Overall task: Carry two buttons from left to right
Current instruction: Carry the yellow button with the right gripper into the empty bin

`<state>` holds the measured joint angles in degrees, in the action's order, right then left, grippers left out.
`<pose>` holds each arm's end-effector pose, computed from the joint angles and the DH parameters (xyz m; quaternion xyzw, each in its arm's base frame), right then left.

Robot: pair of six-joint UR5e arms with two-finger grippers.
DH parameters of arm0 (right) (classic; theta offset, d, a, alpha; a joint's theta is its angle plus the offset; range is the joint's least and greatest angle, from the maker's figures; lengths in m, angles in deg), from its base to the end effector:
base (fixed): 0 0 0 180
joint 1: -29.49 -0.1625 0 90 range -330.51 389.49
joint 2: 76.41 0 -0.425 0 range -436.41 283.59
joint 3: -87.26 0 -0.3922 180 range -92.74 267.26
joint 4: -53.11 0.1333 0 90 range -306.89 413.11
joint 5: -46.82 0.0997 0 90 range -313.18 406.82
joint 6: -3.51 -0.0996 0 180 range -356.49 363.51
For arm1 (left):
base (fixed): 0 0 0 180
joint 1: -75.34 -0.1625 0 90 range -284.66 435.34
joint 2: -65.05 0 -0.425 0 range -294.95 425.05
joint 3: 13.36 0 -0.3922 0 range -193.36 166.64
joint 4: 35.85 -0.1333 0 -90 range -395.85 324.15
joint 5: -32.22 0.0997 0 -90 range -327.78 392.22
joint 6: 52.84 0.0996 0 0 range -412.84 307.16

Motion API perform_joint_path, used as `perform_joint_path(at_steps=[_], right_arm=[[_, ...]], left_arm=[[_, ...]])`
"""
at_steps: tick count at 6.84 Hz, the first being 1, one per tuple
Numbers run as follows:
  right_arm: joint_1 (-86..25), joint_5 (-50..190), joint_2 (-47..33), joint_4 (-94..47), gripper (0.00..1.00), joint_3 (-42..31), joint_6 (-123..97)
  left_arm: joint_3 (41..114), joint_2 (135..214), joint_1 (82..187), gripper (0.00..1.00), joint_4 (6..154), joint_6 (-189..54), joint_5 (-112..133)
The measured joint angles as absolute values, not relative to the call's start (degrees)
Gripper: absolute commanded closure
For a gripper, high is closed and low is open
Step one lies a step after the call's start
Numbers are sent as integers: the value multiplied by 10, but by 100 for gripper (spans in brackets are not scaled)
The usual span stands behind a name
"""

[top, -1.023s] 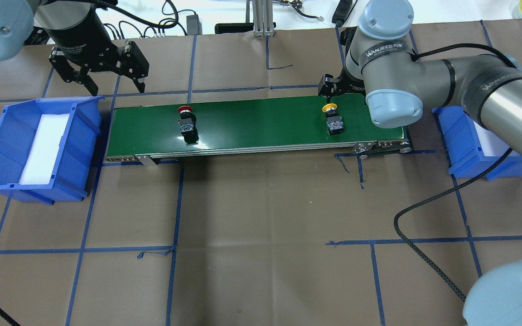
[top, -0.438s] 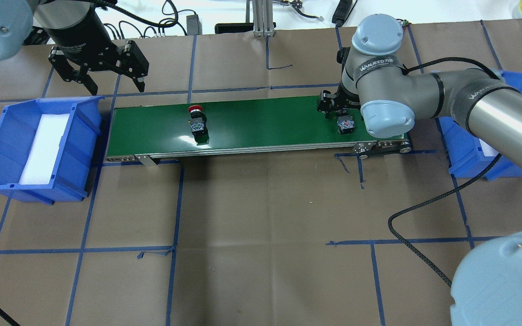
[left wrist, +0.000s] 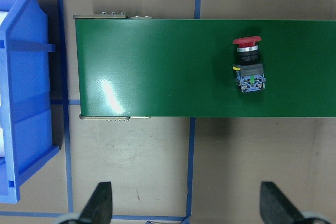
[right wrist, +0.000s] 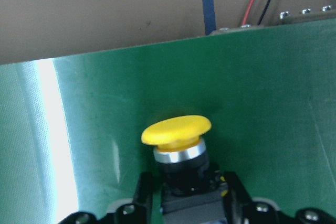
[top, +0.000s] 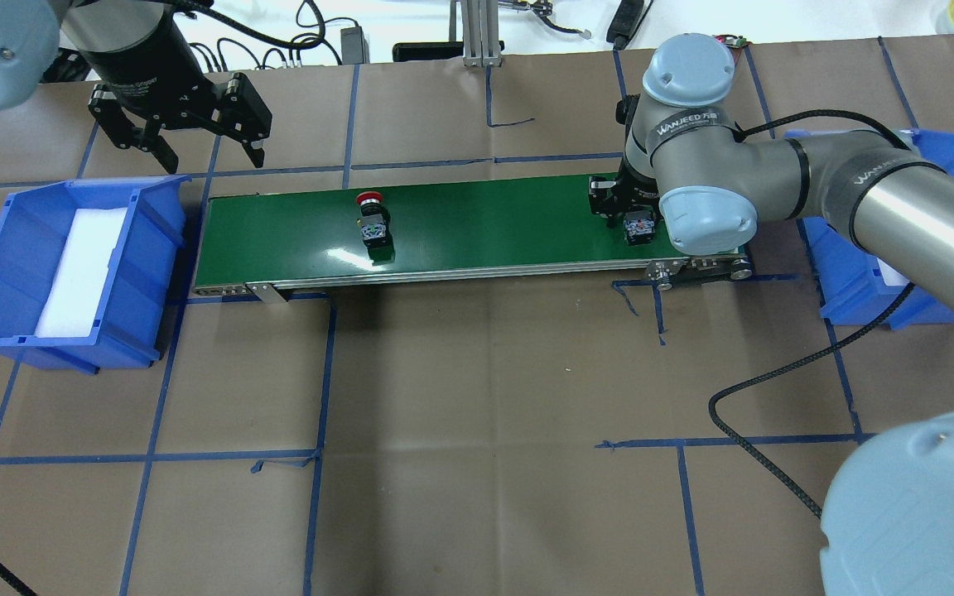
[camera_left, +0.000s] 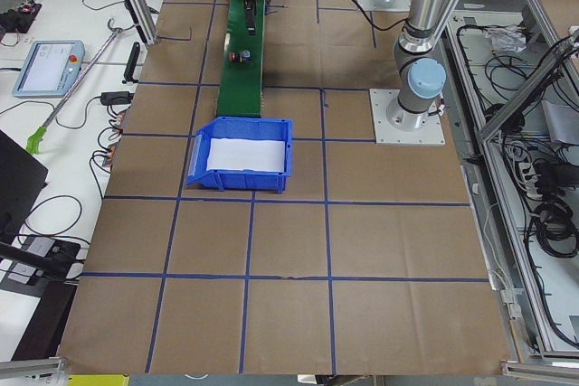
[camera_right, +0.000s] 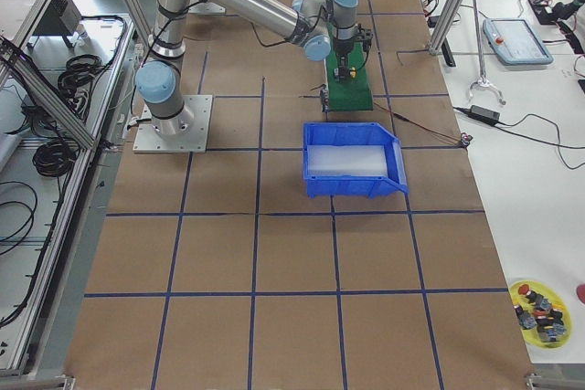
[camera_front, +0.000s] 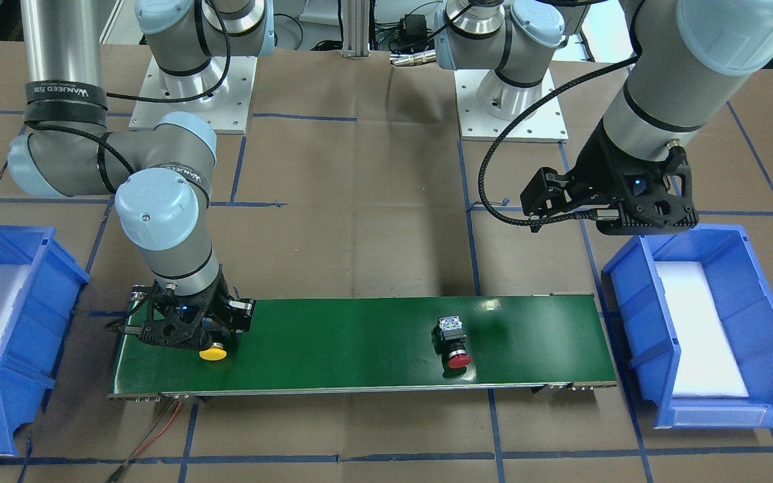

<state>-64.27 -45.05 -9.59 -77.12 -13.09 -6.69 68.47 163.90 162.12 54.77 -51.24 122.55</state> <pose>0.1694 -0.5950 0.2493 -0.0570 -0.9965 0.0600 0.0091 -0.1013 -0.5616 0.4760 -0.0141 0.9998 0.0115 0.0024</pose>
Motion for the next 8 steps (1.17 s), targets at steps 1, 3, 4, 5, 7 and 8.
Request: perform_joint_path(at_steps=[1,3,4,5,7,8], right_arm=[[-639,-453,-89,-768,96,-130,-64],[-614,-452,-56,-745,94,-119,-56],[-580,-444,-33,-692,95,-96,-33],[-530,-428,-19,-627,95,-62,10],[-416,-407,-16,-565,95,-4,135],[-363,-404,-20,-562,95,9,202]], left_arm=[[684,1639,1622,0,548,-514,1225],[684,1638,1623,0,548,-519,1225],[685,1638,1623,0,548,-519,1225],[685,1638,1623,0,548,-519,1225],[685,1638,1623,0,548,-519,1225],[685,1638,1623,0,548,-519,1225]])
